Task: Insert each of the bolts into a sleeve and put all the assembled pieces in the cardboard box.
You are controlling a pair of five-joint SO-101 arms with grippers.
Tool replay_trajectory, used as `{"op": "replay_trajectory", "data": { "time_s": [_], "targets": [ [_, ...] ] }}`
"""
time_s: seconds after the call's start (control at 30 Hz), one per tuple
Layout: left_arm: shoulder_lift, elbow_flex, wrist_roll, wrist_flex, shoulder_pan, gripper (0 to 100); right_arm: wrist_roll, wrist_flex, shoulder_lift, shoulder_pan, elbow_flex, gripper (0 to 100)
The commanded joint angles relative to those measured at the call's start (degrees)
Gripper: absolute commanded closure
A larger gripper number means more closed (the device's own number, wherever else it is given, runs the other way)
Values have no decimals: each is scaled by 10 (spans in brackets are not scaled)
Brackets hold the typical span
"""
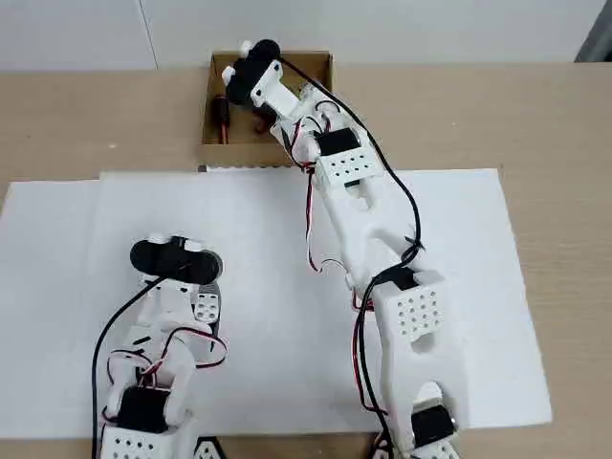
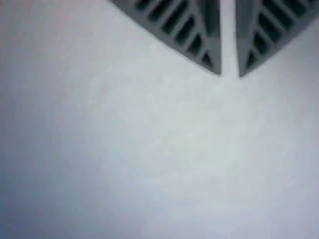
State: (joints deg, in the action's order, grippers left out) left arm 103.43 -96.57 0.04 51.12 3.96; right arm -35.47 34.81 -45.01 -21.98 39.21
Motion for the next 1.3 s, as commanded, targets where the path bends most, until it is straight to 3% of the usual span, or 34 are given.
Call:
{"op": "replay_trajectory", "data": {
  "time_s": [0.0, 0.4, 0.93, 1.17, 1.27],
  "targets": [
    [7, 2, -3, 3, 4, 994, -7, 0, 16, -3, 31, 891],
    [7, 2, -3, 3, 5, 993, -7, 23, 16, -3, 116, 996],
    [7, 2, -4, 3, 7, 993, -4, 291, 15, 18, 405, 996],
    [7, 2, -4, 3, 7, 993, 3, 495, 13, 29, 565, 996],
    [7, 2, -4, 3, 7, 993, 50, 562, 28, 36, 573, 996]
  ]
}}
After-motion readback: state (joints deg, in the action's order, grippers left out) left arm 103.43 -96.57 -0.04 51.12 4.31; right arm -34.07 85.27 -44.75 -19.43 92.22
